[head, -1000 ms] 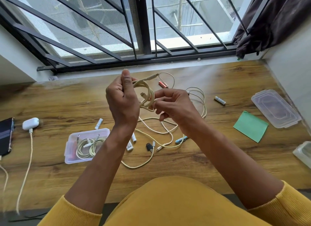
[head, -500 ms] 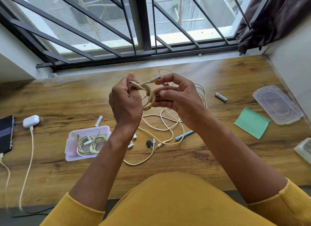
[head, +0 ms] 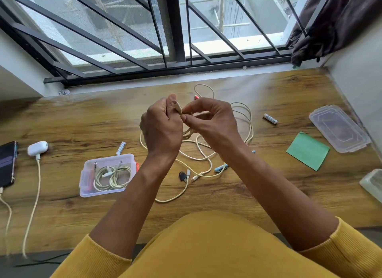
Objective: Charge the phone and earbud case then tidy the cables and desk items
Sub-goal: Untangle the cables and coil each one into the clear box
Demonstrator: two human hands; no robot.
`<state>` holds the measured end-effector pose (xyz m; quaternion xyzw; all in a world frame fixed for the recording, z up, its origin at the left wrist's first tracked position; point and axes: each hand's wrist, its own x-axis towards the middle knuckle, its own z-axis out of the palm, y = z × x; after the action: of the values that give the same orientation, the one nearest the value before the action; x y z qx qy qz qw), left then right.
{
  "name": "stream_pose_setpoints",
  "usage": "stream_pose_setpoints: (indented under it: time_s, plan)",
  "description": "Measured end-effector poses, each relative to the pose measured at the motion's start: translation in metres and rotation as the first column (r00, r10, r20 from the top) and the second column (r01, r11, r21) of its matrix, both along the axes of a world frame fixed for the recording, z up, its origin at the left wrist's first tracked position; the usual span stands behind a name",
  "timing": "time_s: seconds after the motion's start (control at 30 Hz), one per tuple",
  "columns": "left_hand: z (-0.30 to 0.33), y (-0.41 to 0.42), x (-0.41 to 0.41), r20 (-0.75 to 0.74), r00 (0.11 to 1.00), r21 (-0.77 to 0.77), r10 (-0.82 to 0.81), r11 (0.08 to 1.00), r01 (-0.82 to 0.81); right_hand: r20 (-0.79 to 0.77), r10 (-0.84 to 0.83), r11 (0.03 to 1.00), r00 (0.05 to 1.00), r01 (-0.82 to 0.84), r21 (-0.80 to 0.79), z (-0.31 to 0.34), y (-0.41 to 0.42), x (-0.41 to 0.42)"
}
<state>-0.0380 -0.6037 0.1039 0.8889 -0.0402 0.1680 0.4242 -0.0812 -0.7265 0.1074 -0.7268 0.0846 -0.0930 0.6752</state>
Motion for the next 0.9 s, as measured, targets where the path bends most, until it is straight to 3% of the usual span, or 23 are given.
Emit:
stream_pose_setpoints:
  time_s: [0.2, 0.3, 0.5, 0.63, 0.9]
  plan:
    - [-0.005, 0.002, 0.001, 0.008, 0.999, 0.021, 0.037, 0.999, -0.037, -0.005, -0.114, 0.979, 0.994, 0.111, -0.17, 0.0, -0.002, 0.001]
    - [-0.005, 0.005, 0.005, 0.03, 0.998, 0.046, 0.057, 0.997, -0.059, 0.014, -0.131, 0.982, 0.991, 0.132, -0.136, -0.003, -0.001, -0.001]
    - [-0.007, 0.008, 0.01, 0.073, 0.996, 0.18, 0.056, 0.981, -0.069, 0.075, -0.112, 0.993, 0.991, 0.113, -0.016, -0.004, 0.0, -0.005]
    - [-0.008, 0.011, 0.013, 0.099, 0.994, 0.242, 0.043, 0.968, -0.066, 0.111, -0.048, 0.986, 0.993, 0.03, 0.165, 0.004, -0.001, -0.008]
    - [-0.008, 0.015, 0.016, 0.107, 0.993, 0.179, 0.057, 0.981, -0.075, -0.117, -0.099, 0.866, 0.988, 0.143, 0.478, 0.003, 0.004, -0.006]
